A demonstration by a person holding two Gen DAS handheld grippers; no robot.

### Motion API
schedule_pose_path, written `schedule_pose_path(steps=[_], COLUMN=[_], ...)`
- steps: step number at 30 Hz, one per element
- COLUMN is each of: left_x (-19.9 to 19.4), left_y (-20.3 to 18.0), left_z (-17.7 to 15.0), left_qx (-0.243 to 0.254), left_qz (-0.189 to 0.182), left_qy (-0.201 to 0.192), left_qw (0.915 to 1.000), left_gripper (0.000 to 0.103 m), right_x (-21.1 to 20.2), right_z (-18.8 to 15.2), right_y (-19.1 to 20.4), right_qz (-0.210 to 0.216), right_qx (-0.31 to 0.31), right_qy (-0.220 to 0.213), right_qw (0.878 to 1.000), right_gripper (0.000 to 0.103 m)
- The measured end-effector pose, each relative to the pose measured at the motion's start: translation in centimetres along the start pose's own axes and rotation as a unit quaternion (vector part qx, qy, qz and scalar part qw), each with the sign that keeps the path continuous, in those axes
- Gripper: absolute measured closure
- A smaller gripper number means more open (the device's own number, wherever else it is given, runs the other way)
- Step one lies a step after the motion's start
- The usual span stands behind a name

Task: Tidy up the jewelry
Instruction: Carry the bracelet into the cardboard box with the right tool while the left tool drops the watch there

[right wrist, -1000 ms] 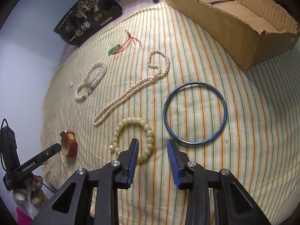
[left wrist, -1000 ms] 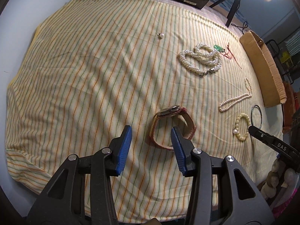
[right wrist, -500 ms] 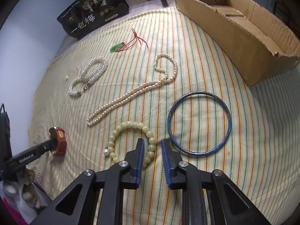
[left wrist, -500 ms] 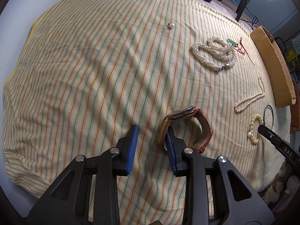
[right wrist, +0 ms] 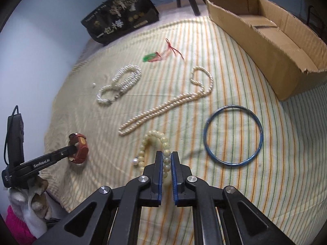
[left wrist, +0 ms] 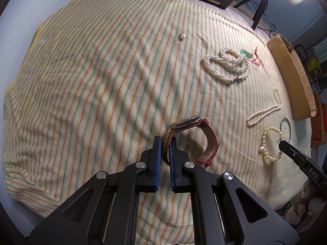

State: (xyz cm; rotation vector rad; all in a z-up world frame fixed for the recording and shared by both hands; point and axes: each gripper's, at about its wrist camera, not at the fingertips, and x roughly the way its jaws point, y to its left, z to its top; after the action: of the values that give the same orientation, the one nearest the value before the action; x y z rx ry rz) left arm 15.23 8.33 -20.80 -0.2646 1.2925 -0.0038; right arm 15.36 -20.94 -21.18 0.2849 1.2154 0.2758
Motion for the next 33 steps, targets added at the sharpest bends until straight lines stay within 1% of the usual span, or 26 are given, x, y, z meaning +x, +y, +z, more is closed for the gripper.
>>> schedule_pose_path(steps=[8,16,23,26,29,33], left_x=[-2.1,-4.3,-5.7,-6.7,-7.6,-7.7], left_y=[-1.4,-3.7,-7.3,-9.5,-11.5,-13.8], left_z=[0.5,0.8,1.3,1.5,1.6,2.0], left_qx=[0.002,0.017,0.033,0.052,0.071,0.081], left_qz=[-0.035,-0.061,-0.079,-0.083,-0.087,-0.100], left_qy=[-0.022,-0.043,-0.055,-0.068,-0.084,-0.090], left_qw=[0.9991,0.9971,0.9948,0.9928,0.9901,0.9876], left_gripper=[0.098,0.098,0.098,0.098,0.098,0.098], right_x=[-2.3,-4.9,-7.9,-9.0,-10.2,-11.4], right_z=[0.4,1.2,2.8,3.4,4.2,5.1], right_y=[2.0,3.4,2.7,1.9,0.9,-0.6], right_qz=[0.017,0.014,0.009,0.004,-0.006,-0.026], right_qx=[-0.027,-0.061,-0.063,-0.059,-0.053,-0.049], right_qy=[-0.029,-0.065,-0.099,-0.113,-0.127,-0.142], right_qw=[0.999,0.996,0.993,0.992,0.990,0.988], right_gripper=[0.098,0.098,0.098,0.098,0.098,0.098])
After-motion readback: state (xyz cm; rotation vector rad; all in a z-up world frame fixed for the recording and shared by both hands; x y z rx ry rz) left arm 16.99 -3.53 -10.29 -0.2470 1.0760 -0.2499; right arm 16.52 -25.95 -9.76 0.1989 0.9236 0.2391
